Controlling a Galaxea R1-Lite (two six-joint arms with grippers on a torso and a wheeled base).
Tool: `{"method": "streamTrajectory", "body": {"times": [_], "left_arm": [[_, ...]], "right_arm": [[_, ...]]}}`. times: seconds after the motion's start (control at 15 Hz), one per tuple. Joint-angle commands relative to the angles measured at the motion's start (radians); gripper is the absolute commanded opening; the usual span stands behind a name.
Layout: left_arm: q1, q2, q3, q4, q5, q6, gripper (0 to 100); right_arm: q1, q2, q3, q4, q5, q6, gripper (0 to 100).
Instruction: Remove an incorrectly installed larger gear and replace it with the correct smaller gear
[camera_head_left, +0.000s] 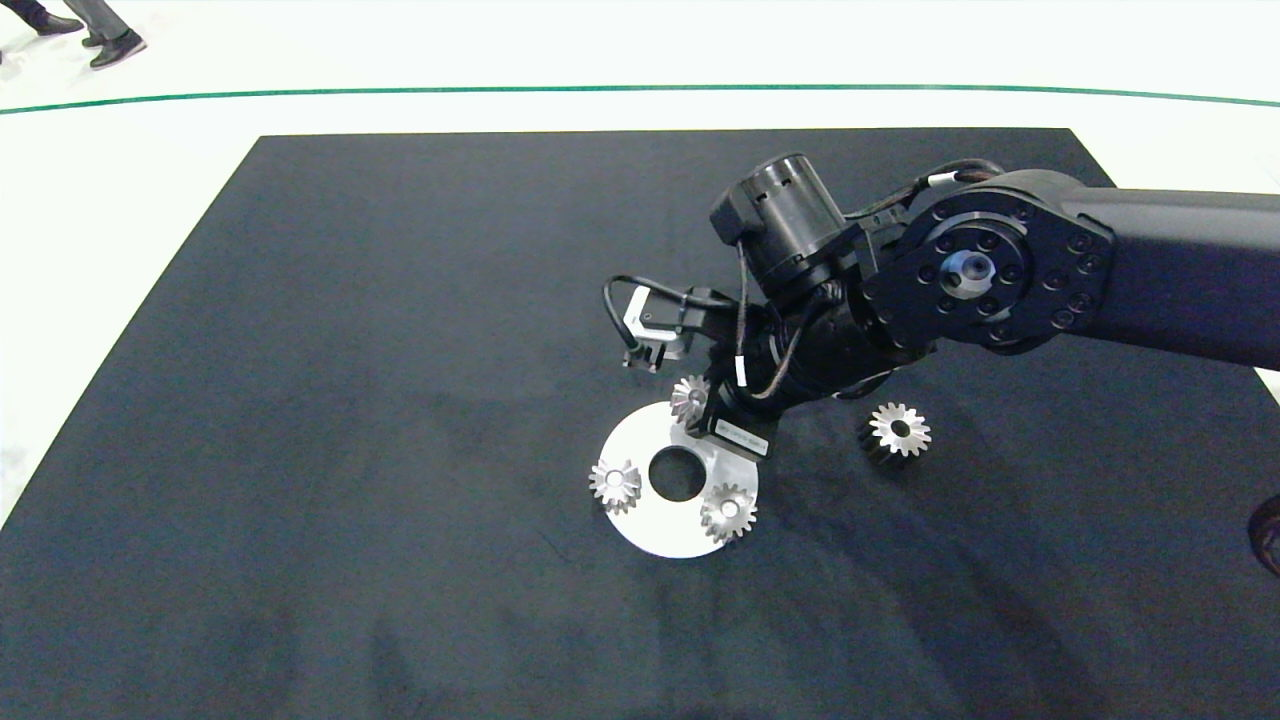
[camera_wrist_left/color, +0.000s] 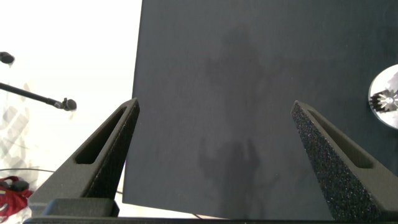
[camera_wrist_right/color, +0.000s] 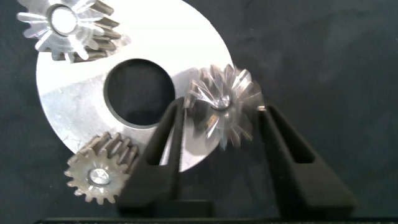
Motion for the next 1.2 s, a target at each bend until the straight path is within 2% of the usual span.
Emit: {"method": "streamTrajectory", "body": {"times": [0.07,0.33,0.47,0.6,0.67,0.73,0.8,0.87,0.93,1.0,1.07,1.13,1.2], "left_arm": [[0.0,0.0,0.0,0.006,0.001,0.001,100],[0.0,0.0,0.0,0.006,0.001,0.001,100],[-0.001,0.005,-0.005,0.004,-0.001,0.001,100],[-0.001,0.008,-0.014,0.001,-0.002,-0.004,100],[-0.001,0.008,-0.016,-0.017,-0.002,-0.006,100],[-0.001,0.003,-0.014,-0.043,-0.002,-0.01,100],[-0.001,-0.001,-0.013,-0.059,-0.006,-0.018,100],[-0.001,-0.015,-0.011,-0.076,-0.009,-0.039,100],[-0.003,-0.038,-0.003,-0.106,-0.007,-0.053,100],[-0.003,-0.066,-0.003,-0.129,-0.002,-0.07,100],[-0.003,-0.098,-0.003,-0.137,-0.001,-0.079,100],[-0.001,-0.133,-0.002,-0.137,0.001,-0.078,100],[0.005,-0.167,0.003,-0.135,0.001,-0.078,100]], "right_arm": [[-0.007,-0.001,0.0,0.003,-0.002,-0.003,100],[-0.007,-0.012,0.008,0.004,0.001,-0.003,100],[-0.007,-0.058,0.046,0.004,0.011,0.0,100],[-0.017,-0.141,0.108,-0.013,0.008,0.031,100],[-0.043,-0.213,0.154,-0.022,0.006,0.034,100],[-0.067,-0.305,0.201,-0.039,0.0,0.051,100],[-0.106,-0.4,0.25,-0.04,-0.023,0.082,100],[-0.164,-0.498,0.304,-0.04,-0.083,0.095,100],[-0.261,-0.601,0.378,-0.045,-0.117,0.098,100],[-0.368,-0.699,0.474,-0.074,-0.117,0.102,100],[-0.471,-0.797,0.594,-0.157,-0.117,0.112,100],[-0.575,-0.885,0.735,-0.293,-0.117,0.148,100],[-0.676,-0.971,0.879,-0.461,-0.117,0.195,100]]}}
